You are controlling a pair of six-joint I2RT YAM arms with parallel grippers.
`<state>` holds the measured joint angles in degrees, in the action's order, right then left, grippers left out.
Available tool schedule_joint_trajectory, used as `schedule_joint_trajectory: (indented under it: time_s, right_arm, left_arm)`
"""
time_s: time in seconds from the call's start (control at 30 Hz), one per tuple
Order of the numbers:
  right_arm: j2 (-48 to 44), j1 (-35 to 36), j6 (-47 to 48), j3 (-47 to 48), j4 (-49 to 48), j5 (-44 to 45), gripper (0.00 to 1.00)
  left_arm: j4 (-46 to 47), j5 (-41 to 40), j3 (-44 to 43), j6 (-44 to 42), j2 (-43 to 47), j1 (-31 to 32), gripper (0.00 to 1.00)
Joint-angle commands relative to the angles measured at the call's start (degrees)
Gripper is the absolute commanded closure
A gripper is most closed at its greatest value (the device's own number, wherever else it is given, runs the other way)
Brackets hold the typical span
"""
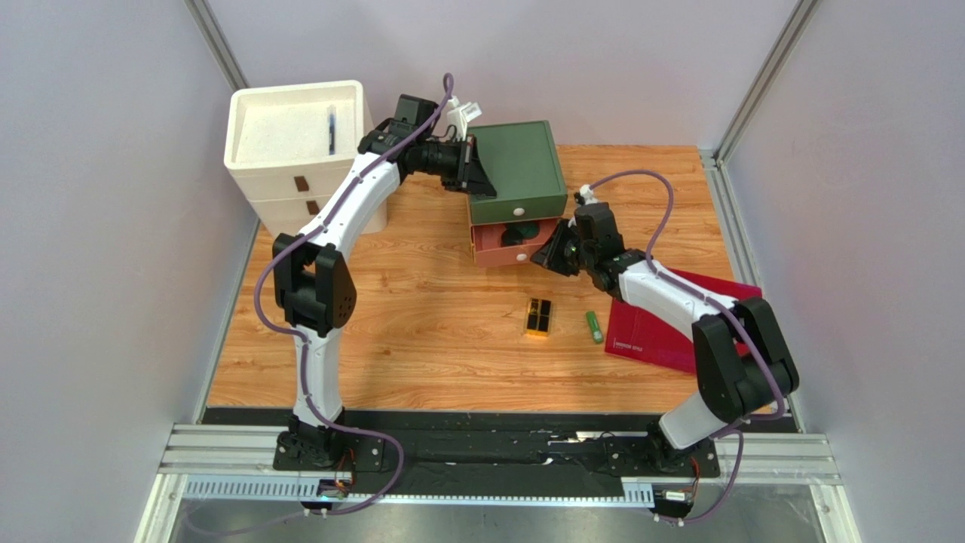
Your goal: Organize the makeup
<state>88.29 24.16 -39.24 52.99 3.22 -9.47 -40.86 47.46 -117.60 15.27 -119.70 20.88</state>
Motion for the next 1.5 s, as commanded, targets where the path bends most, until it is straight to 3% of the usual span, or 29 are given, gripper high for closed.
schedule_joint_trajectory:
  time_s: [0.0,0.27,0.5,0.57,0.7,0.73,0.83,0.93,0.97,1.07,1.23,1.37,1.47]
  right_arm:
    - [3.3,-0.5,0.6,7.8,-6.8,-0.3,1.0]
    - [8.7,-1.6,-2.1,12.2,-9.5,-3.9,1.0]
    - [-0.7,-1.7,-1.0,4.0,-5.1,-5.2,0.99]
    - [-2.3,-1.7,-0.9,0.9,-5.2,-6.9,0.93]
    - [-3.8,-1.8,-3.0,-4.8,-8.0,-8.2,0.54]
    - [-3.4,-1.8,-3.9,-6.0,-9.3,-8.3,0.49]
    - [0.8,-2.4,-8.8,-9.9,-17.8,-11.2,0.46]
    - [7.5,-2.6,-15.9,-13.3,-31.3,-14.9,0.44]
    - [9.0,-2.6,-17.3,-14.1,-39.9,-15.9,0.44]
    - [14.7,-2.7,-21.7,-16.4,-52.6,-14.9,0.43]
    - [23.8,-3.0,-27.6,-16.9,-65.1,-13.3,0.42]
    - [34.5,-3.1,-36.0,-17.0,-82.2,-12.2,0.43]
    - [38.4,-3.2,-39.6,-17.6,-89.0,-9.3,0.43]
  left_arm:
    - [-7.1,-5.6,1.8,-3.5,-1.1,0.1,1.0]
    - [-8.3,-5.7,1.9,-4.2,-0.8,0.1,1.0]
    - [-8.7,-5.1,3.1,-5.4,0.0,0.1,1.0]
    - [-8.6,-4.9,3.3,-5.8,0.0,0.1,1.0]
    - [-8.7,-4.2,3.4,-6.0,-0.1,0.1,1.0]
    - [-8.7,-4.1,3.4,-6.2,-0.1,0.1,1.0]
    - [-8.8,-3.6,3.3,-6.5,-0.2,0.1,1.0]
    - [-9.0,-2.8,3.5,-6.7,-0.4,0.1,1.0]
    - [-9.1,-2.6,3.5,-6.9,-0.4,0.1,1.0]
    - [-9.7,-2.4,3.9,-7.8,-0.2,0.1,1.0]
    - [-9.9,-2.6,4.8,-8.7,0.3,0.0,1.0]
    - [-9.7,-2.2,4.4,-8.4,-0.1,0.1,1.0]
    - [-9.8,-2.2,3.8,-8.5,-0.2,0.1,1.0]
